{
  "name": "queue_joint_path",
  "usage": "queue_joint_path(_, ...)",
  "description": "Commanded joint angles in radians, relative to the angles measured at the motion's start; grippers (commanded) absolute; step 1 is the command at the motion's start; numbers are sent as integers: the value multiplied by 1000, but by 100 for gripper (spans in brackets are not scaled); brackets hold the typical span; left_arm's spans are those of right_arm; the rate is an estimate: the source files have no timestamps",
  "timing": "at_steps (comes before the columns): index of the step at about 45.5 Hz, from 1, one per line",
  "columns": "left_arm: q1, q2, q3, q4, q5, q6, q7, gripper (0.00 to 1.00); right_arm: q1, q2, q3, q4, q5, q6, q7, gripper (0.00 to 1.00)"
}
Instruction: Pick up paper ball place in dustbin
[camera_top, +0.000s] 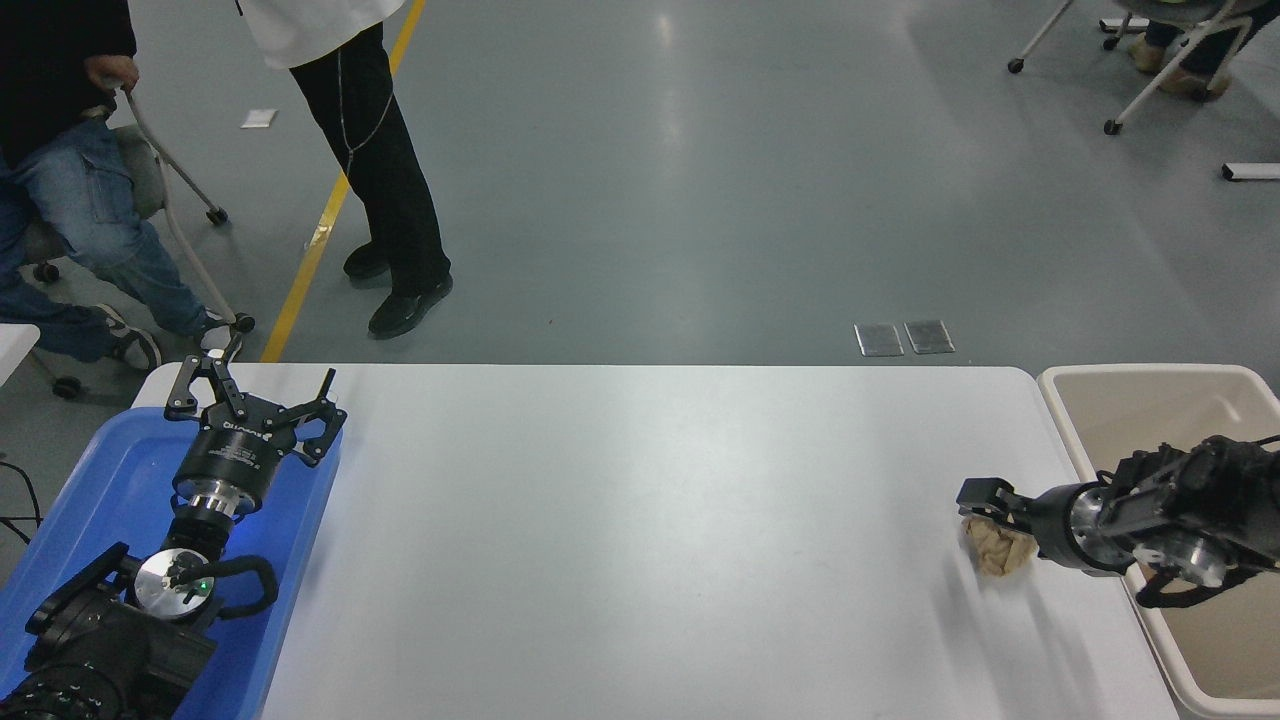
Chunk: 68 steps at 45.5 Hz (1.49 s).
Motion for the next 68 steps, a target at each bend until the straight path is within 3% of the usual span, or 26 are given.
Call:
queue_joint_path(1,0,0,0,0,0,0,0,99,-62,53,1,-104,3,-19,-45,100)
queue_joint_path(5,0,0,0,0,0,0,0,99,-64,53,-4,-109,-8,-17,-46,100)
queue_joint_path(7,0,0,0,0,0,0,0,99,-64,57,-19,-109,-10,-17,-46,93)
queue_joint_path(9,0,0,0,0,0,0,0,99,-64,60,-41,-109,-10,-19,-46,74)
queue_joint_path(15,0,0,0,0,0,0,0,99,-51,69,-116,-109,-8,-16,-46,5)
queue_joint_path(16,0,0,0,0,0,0,0,99,-48,67,-125,-109,-8,-11,-46,0)
queue_joint_path(26,-1,0,0,0,0,0,0,99,18,27,-161,-82,-11,-1,-25,0)
queue_joint_path(34,0,0,0,0,0,0,0,99,84,23,-158,23,-54,-8,17,0)
queue_joint_path(44,-1,0,0,0,0,0,0,99,333,-23,-156,368,-190,-8,99,0)
queue_joint_path(55,-1,2,0,0,0,0,2,99,685,-63,-168,719,-312,2,144,0)
queue_joint_path(68,0,0,0,0,0,0,0,99,1028,-63,-216,808,-339,215,213,0)
